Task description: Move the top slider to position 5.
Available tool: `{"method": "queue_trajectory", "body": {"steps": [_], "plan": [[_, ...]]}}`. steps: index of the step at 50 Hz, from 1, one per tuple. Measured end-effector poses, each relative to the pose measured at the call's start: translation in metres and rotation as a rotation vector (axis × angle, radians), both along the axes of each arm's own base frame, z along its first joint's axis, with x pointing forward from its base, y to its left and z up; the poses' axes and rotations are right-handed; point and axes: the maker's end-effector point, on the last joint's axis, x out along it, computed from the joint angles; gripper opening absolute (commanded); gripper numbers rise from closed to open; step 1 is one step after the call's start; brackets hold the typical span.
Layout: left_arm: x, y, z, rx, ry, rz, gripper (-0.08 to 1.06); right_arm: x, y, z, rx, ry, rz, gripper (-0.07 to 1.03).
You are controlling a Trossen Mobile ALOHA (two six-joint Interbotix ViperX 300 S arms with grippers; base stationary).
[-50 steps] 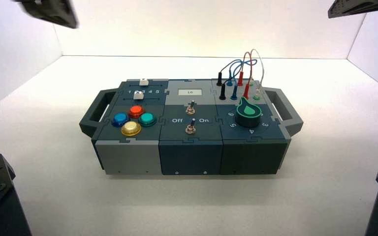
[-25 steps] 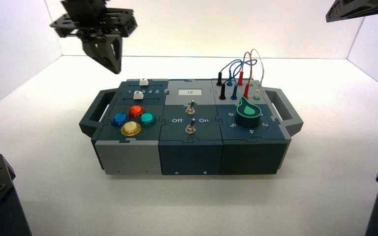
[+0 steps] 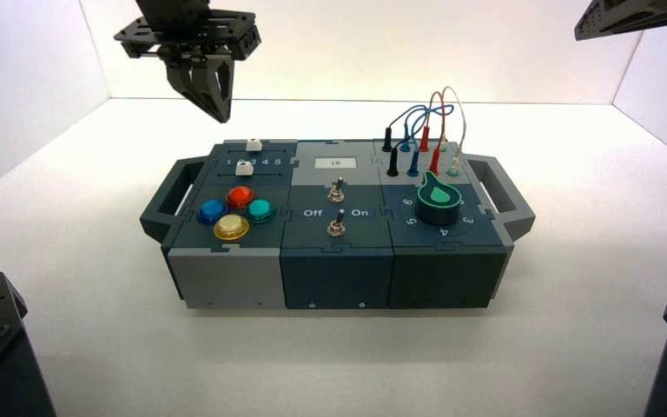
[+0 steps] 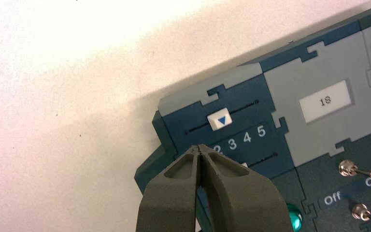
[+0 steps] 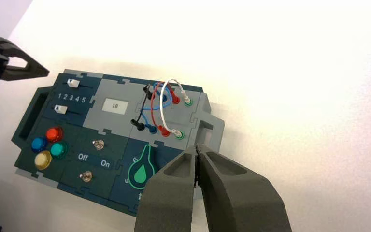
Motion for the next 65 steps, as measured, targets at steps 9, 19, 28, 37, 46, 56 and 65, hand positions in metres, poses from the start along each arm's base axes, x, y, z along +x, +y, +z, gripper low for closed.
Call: {"method": "queue_trajectory", "body": {"steps": [9, 19, 28, 37, 46, 56, 65], "plan": [[0.001, 0.0, -0.013, 0.018, 0.032, -0.01, -0.03, 0.0, 0.0, 0.0, -0.003, 0.0, 0.001, -0.03], [0.003, -0.001, -0.021, 0.03, 0.046, -0.02, -0.03, 0.0, 0.0, 0.0, 0.0, 0.0, 0.0, -0.03], [0.01, -0.004, -0.019, 0.025, 0.031, -0.024, -0.03, 0.0, 0.0, 0.0, -0.001, -0.001, 0.0, -0.03], [0.019, -0.008, -0.016, 0.019, 0.017, -0.024, -0.03, 0.0, 0.0, 0.0, -0.001, -0.001, 0.0, -0.03], [0.02, -0.008, -0.019, 0.024, 0.028, -0.026, -0.03, 0.0, 0.0, 0.0, -0.002, -0.001, 0.001, -0.03], [0.018, -0.009, -0.02, 0.027, 0.033, -0.031, -0.03, 0.0, 0.0, 0.0, -0.001, -0.001, 0.002, -0.03], [0.015, -0.011, -0.027, 0.036, 0.052, -0.041, -0.03, 0.0, 0.0, 0.0, -0.002, -0.001, 0.001, -0.03]]}}
